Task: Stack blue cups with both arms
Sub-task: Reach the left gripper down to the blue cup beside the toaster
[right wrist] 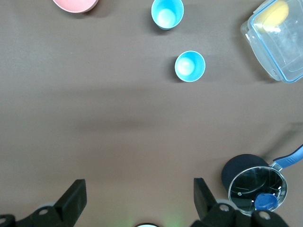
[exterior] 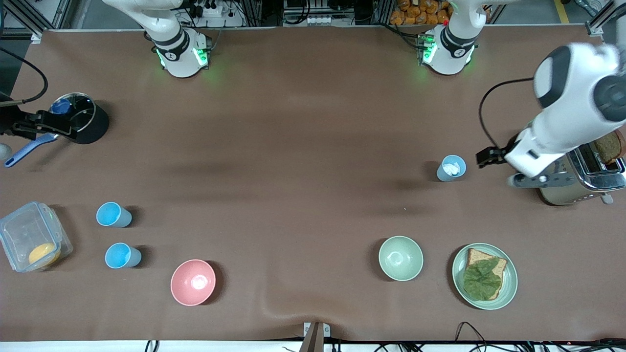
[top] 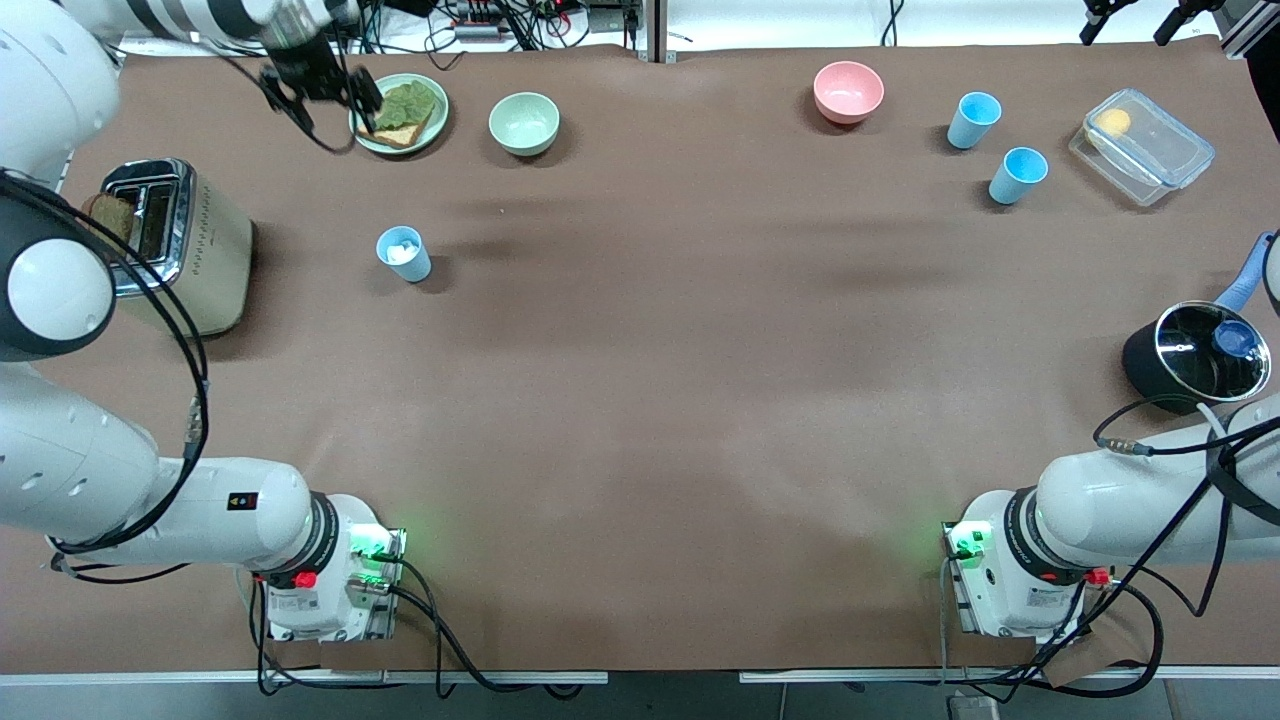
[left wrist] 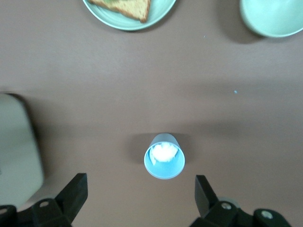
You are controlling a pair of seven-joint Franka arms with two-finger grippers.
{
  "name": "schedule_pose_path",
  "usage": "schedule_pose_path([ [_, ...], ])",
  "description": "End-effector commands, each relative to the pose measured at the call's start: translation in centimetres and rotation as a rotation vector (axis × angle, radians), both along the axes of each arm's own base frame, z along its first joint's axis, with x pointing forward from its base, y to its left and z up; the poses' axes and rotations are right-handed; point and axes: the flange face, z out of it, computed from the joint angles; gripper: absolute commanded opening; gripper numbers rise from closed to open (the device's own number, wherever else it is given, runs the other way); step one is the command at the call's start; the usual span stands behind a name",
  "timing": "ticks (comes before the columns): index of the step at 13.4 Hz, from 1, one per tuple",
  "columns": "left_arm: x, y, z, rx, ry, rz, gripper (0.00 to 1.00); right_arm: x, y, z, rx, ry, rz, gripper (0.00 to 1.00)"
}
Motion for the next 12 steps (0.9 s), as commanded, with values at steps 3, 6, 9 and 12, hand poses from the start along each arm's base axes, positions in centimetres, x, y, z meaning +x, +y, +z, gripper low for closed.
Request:
schedule_pose_path([
  [3, -4.7, 1.9, -9.4, -0.014, -0.042, -0.006, 1.0, 0.5, 0.3, -0.1, 0.013, 0.008, -0.005, 1.0],
  [6, -5.7, 1.9, -12.4, -0.017, -0.011, -0.008, 1.0, 0.6, 0.3, -0.3, 0.014, 0.01, -0.005, 1.0],
  [9, -5.6, 1.9, -15.0, -0.023, 0.012, -0.007, 1.0, 0.6, 0.5, -0.5, 0.014, 0.013, -0.002, 1.0],
  [12, -5.5, 1.8, -16.6, -0.029, 0.012, -0.007, 1.0, 0.6, 0.5, -0.5, 0.013, 0.013, -0.002, 1.0],
])
